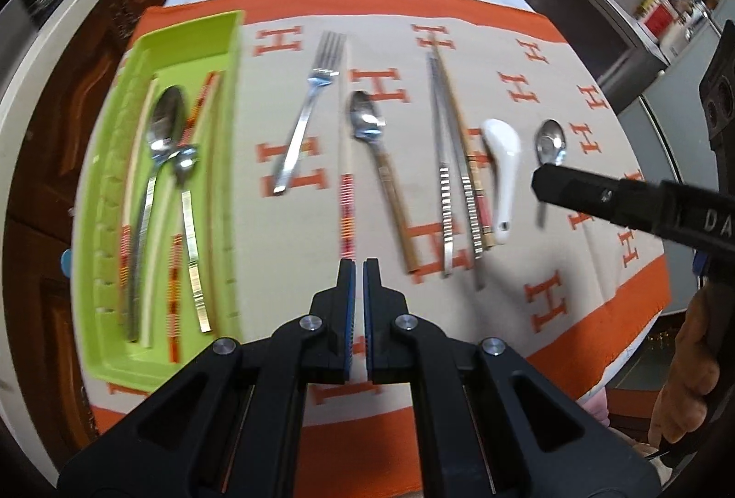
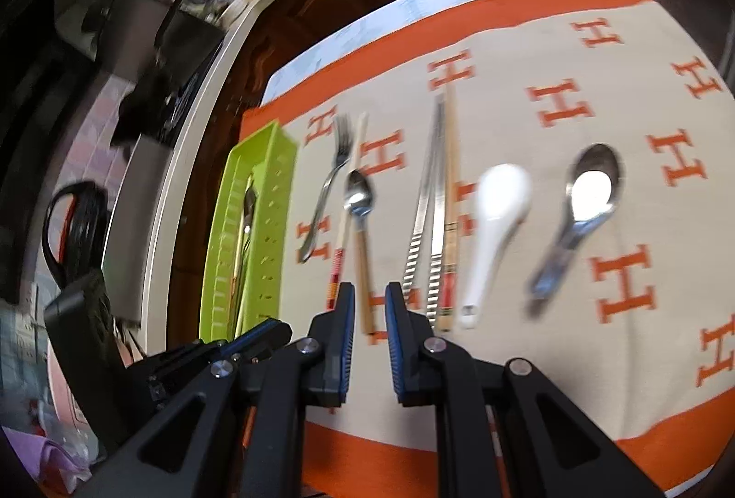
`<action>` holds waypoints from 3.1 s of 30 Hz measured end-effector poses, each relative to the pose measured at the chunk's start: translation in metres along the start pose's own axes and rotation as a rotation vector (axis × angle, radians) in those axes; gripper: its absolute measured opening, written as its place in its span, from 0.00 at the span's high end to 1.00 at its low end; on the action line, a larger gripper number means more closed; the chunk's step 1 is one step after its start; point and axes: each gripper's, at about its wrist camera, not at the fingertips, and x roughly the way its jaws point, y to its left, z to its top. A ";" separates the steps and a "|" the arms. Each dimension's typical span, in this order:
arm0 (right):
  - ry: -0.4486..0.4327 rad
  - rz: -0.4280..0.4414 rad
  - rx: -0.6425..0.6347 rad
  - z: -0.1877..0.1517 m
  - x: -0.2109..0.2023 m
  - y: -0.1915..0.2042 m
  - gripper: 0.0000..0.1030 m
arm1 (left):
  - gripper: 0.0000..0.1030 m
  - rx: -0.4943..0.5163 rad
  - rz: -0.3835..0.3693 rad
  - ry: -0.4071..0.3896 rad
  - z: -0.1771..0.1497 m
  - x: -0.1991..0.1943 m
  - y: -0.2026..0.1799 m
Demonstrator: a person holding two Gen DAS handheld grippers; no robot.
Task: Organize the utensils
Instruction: 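Lift both open tools away from the tray, then grasp the white ceramic spoon with the left tool while the right tool lowers onto a steel spoon, then grasp the large steel spoon with the right tool while the left tool holds its spoon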
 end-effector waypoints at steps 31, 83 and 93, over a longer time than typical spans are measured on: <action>-0.037 0.018 0.272 0.012 -0.015 -0.153 0.87 | 0.92 0.009 -0.285 0.067 0.073 0.105 -0.094; 0.029 0.128 0.506 0.024 0.034 -0.161 1.00 | 0.96 0.019 -0.035 -0.188 0.017 -0.001 -0.048; -0.012 0.064 0.408 0.017 0.017 -0.130 1.00 | 0.96 -0.036 -0.044 -0.211 0.002 -0.013 -0.024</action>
